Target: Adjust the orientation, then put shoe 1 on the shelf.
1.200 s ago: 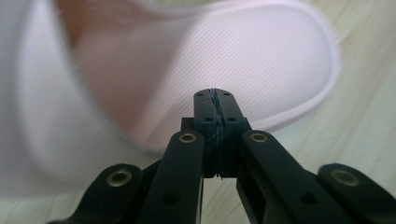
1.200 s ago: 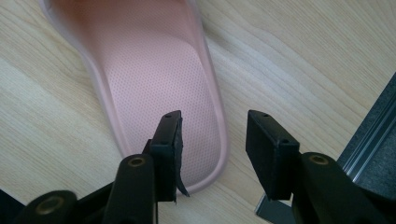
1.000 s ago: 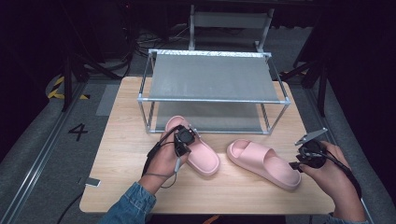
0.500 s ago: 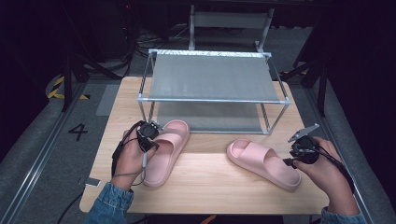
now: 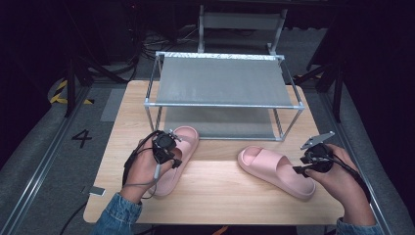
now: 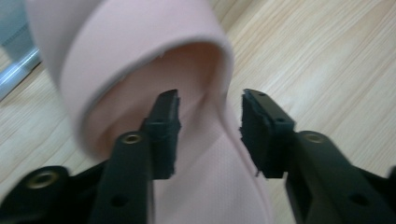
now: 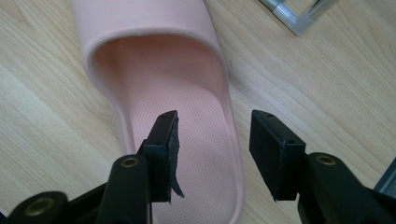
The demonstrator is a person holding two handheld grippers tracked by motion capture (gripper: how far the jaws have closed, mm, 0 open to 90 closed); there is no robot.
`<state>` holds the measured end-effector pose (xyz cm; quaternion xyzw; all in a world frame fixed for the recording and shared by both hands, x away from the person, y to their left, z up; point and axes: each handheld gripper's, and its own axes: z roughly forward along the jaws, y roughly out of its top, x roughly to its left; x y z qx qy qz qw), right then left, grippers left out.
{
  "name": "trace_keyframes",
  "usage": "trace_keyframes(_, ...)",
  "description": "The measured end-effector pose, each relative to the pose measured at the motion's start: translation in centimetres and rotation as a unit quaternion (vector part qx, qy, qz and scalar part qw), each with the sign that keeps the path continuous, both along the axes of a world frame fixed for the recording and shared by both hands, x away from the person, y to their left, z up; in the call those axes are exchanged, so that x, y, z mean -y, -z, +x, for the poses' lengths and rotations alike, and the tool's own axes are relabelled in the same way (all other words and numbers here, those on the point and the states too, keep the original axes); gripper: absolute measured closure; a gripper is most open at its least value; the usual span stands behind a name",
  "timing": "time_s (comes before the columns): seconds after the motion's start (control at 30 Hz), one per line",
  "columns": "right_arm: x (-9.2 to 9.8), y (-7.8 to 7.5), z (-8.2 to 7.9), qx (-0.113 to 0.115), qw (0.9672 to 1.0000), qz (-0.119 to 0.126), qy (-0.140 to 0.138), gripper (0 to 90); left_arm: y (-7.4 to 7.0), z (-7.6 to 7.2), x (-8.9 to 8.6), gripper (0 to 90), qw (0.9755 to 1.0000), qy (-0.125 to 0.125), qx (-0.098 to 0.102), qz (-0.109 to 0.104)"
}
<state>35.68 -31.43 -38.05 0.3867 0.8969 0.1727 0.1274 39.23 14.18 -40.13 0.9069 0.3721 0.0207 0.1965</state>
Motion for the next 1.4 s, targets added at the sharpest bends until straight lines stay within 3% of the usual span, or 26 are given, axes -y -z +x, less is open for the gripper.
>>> trace_keyframes(0.1,0.1,0.1,-0.2,0.003,1.0,0.005,0.0,53.4,0.7,0.3,0.7,48.4,0.9998,0.01,0.015,-0.003)
trace_keyframes(0.17,0.3,0.1,-0.3,0.002,0.9999,0.011,0.004,53.4,1.2,0.4,1.2,47.0,0.9999,0.011,0.008,0.0)
trace_keyframes(0.3,0.4,0.0,-0.3,0.005,0.9996,0.025,0.014,53.4,1.7,0.7,1.7,49.1,0.9998,0.016,0.013,-0.005)
trace_keyframes(0.37,0.5,0.1,-0.4,0.003,0.9991,0.038,0.015,51.9,1.8,0.8,2.0,57.4,0.9998,0.012,0.012,-0.008)
trace_keyframes(0.47,0.5,0.2,-0.3,0.008,0.999,0.041,0.018,52.1,1.8,0.7,2.3,74.8,0.9995,-0.002,0.028,0.012)
trace_keyframes(0.6,0.6,0.1,-0.5,-0.001,0.9988,0.041,0.024,53.1,1.4,0.7,2.1,79.7,0.9993,-0.016,0.032,0.01)
trace_keyframes(0.73,0.5,0.2,-0.5,-0.001,0.9989,0.038,0.025,53.8,0.7,0.3,1.8,82.9,0.9995,-0.015,0.029,0.003)
trace_keyframes(0.93,0.5,0.1,-0.7,-0.003,0.9989,0.04,0.025,54.0,-0.4,-0.2,1.9,84.1,1.0,0.001,0.003,-0.003)
trace_keyframes(1.4,1.6,-0.2,-1.3,0.0,0.998,0.046,0.043,53.4,-5.0,-1.3,2.5,84.1,0.9986,0.051,-0.001,-0.017)
